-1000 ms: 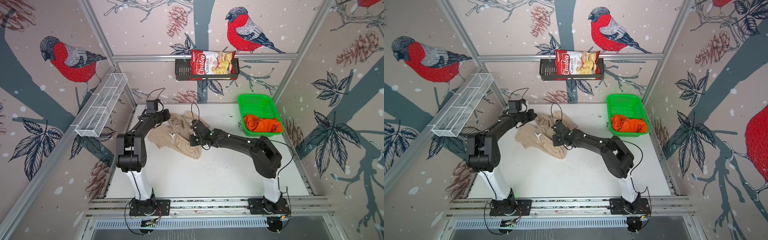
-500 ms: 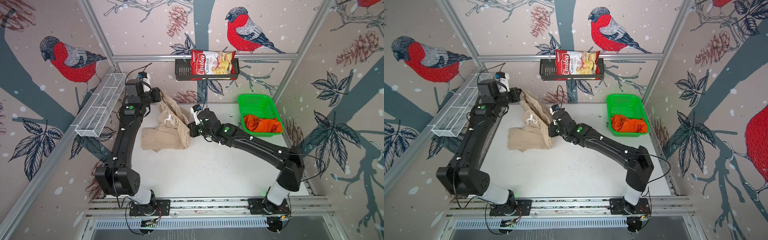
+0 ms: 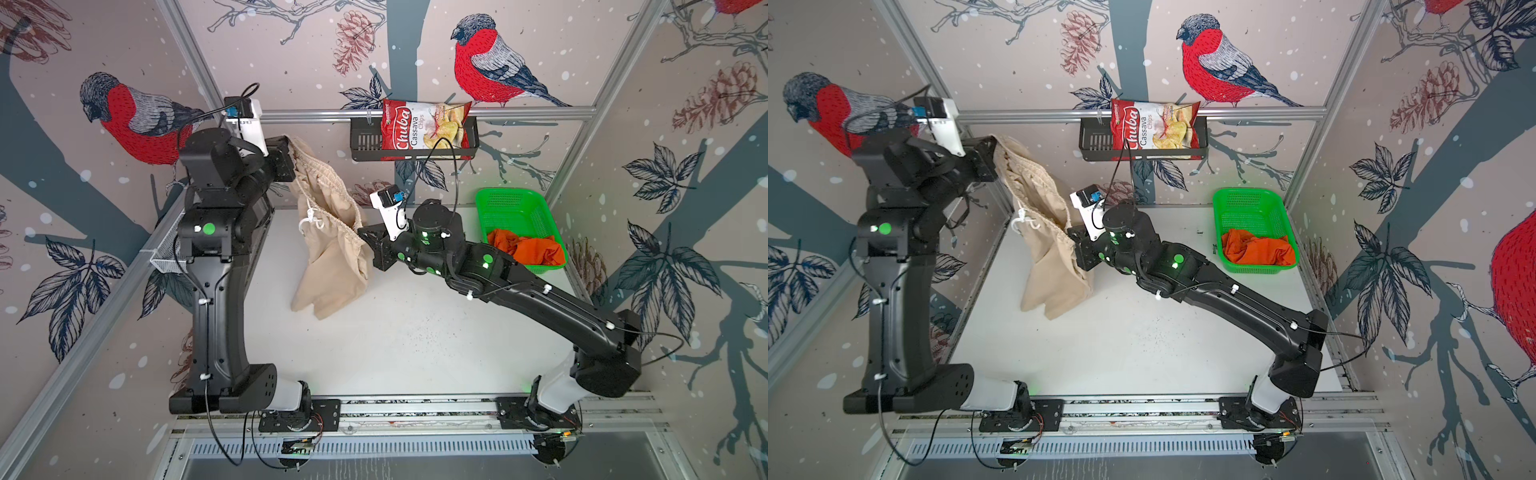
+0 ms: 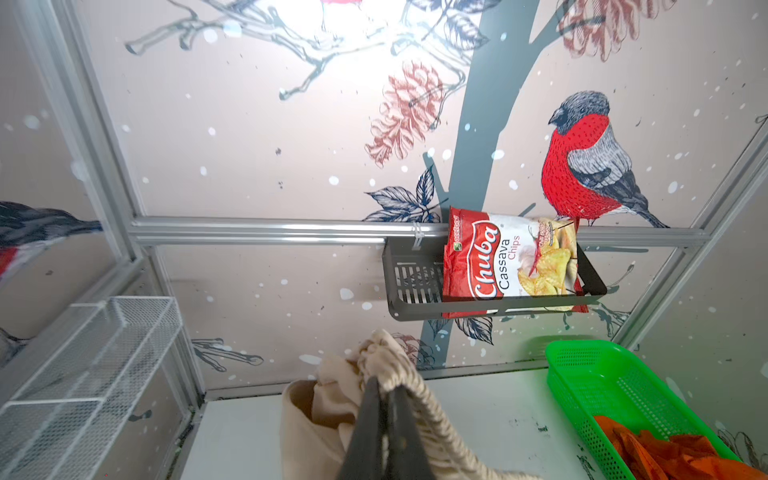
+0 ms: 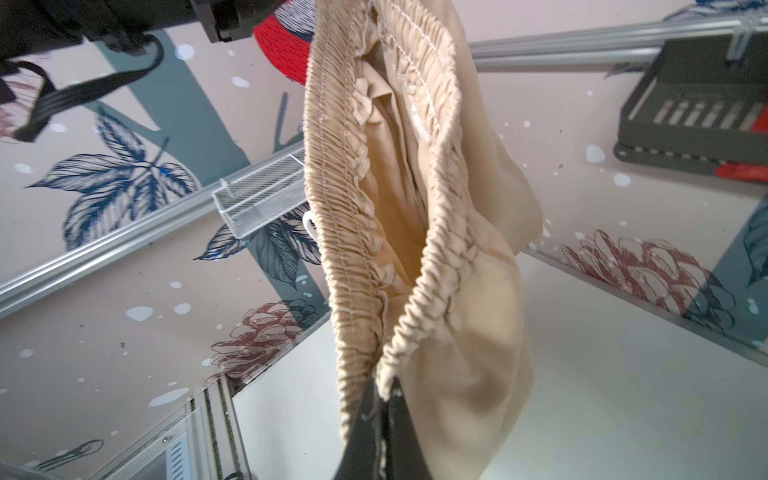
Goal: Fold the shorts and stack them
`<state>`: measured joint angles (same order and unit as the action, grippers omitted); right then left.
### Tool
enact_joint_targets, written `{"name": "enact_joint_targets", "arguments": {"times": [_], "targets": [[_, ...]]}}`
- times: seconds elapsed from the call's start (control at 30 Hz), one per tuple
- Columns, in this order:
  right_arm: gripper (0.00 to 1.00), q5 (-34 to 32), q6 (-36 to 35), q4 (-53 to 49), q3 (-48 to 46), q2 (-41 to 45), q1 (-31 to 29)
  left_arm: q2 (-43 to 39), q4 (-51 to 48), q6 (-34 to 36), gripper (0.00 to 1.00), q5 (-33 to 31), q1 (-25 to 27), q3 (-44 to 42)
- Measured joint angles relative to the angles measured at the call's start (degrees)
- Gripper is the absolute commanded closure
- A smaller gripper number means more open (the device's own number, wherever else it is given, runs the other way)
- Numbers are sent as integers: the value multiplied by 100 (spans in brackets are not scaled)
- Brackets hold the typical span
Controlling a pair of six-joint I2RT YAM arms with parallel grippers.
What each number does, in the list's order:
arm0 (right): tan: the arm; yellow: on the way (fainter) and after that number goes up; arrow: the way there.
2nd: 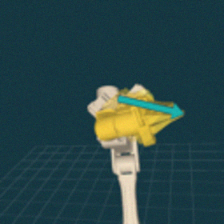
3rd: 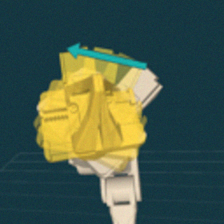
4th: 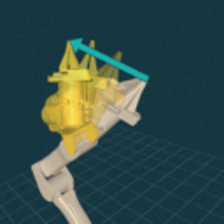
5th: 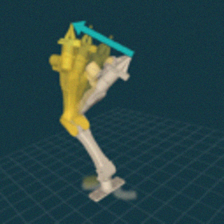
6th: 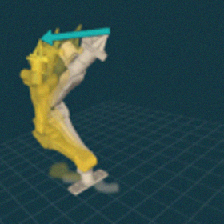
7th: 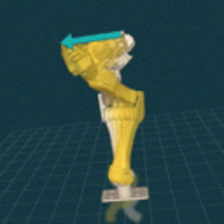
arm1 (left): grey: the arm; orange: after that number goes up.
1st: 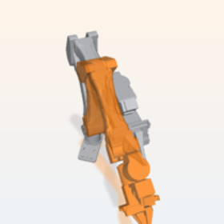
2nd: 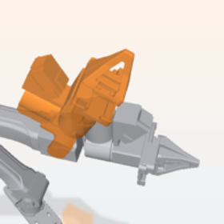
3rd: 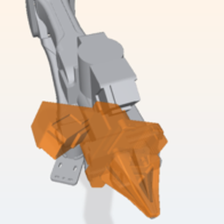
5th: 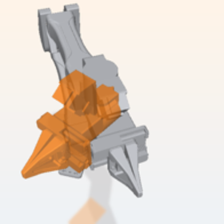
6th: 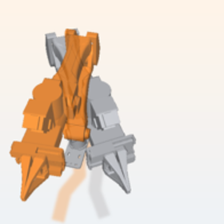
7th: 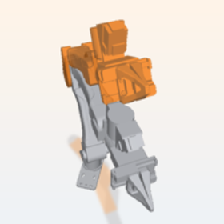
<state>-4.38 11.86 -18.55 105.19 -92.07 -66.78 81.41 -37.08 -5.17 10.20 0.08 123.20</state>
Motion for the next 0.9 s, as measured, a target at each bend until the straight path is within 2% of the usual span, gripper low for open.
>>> {"name": "enact_joint_targets", "arguments": {"times": [0.17,0.3,0.5,0.6,0.67,0.77,0.83,0.9], "targets": [[100,240,-282,-50,365,-101,-402,-385,-280,306,100,-629,-9,94],[100,761,-345,-166,837,-511,-490,-531,-531,581,100,-1086,-35,166],[100,1768,-455,-407,2087,-1377,-551,-396,-680,929,100,-1523,-39,815],[100,2247,-457,-374,2210,-1412,-511,-199,-664,1014,100,-1615,-39,1099],[100,2551,-409,-116,1864,-1235,-404,-17,-599,1027,100,-1473,-39,1226],[100,2889,4,535,702,-686,-22,308,-525,1003,100,-1040,-13,1204],[100,2944,398,1064,-302,-256,313,542,-481,977,100,-916,201,1049],[100,2940,852,1596,-1412,186,632,826,-433,1010,100,-866,627,776]]}}
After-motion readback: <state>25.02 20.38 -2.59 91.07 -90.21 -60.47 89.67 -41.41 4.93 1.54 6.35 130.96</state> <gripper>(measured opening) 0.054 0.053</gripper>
